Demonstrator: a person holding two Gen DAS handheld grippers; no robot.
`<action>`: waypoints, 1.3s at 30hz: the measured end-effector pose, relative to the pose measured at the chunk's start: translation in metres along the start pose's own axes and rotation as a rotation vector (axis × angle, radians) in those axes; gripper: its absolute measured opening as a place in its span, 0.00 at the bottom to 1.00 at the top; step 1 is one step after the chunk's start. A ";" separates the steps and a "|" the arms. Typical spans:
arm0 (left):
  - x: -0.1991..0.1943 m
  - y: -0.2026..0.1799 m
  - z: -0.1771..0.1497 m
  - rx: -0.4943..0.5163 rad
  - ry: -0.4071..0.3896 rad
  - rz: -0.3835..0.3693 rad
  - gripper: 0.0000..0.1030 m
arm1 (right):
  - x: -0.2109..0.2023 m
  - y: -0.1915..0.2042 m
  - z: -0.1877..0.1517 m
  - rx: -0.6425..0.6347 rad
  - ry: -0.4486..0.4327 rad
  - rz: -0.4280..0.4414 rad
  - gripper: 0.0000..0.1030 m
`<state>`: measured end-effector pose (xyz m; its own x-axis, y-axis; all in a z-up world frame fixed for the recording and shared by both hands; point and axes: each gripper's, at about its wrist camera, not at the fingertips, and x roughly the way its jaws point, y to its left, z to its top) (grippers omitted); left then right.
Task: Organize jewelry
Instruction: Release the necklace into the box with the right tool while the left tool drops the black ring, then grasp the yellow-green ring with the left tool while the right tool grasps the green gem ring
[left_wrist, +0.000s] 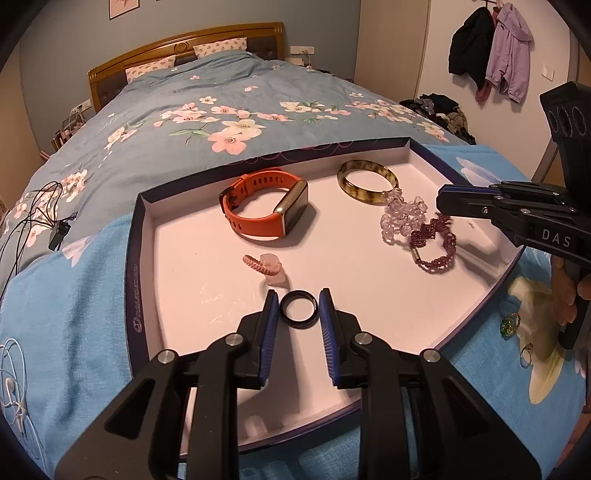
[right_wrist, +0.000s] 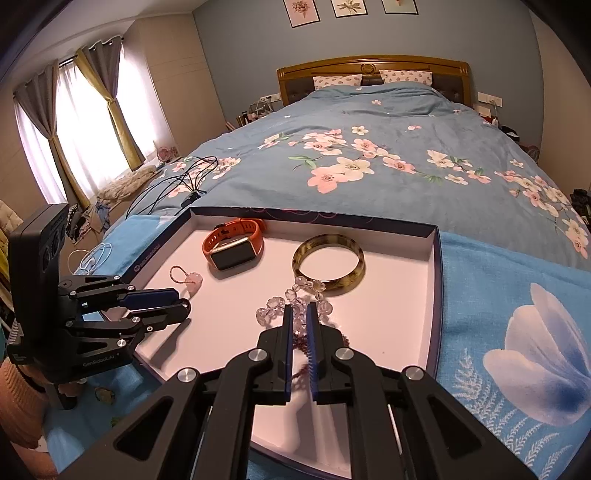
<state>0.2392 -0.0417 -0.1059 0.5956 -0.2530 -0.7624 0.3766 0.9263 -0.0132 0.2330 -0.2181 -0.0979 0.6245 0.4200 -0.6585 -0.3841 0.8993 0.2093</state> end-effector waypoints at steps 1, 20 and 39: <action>0.000 0.000 0.000 -0.003 0.000 0.001 0.23 | 0.000 0.000 0.000 -0.001 -0.002 0.000 0.07; -0.081 -0.001 -0.008 -0.001 -0.179 0.061 0.47 | -0.065 0.012 -0.022 -0.028 -0.072 0.037 0.29; -0.116 -0.014 -0.097 0.031 -0.125 0.036 0.51 | -0.062 0.039 -0.082 -0.136 0.073 0.005 0.37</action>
<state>0.0956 0.0016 -0.0798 0.6923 -0.2549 -0.6751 0.3741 0.9268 0.0338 0.1232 -0.2191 -0.1078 0.5729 0.4097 -0.7099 -0.4784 0.8704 0.1162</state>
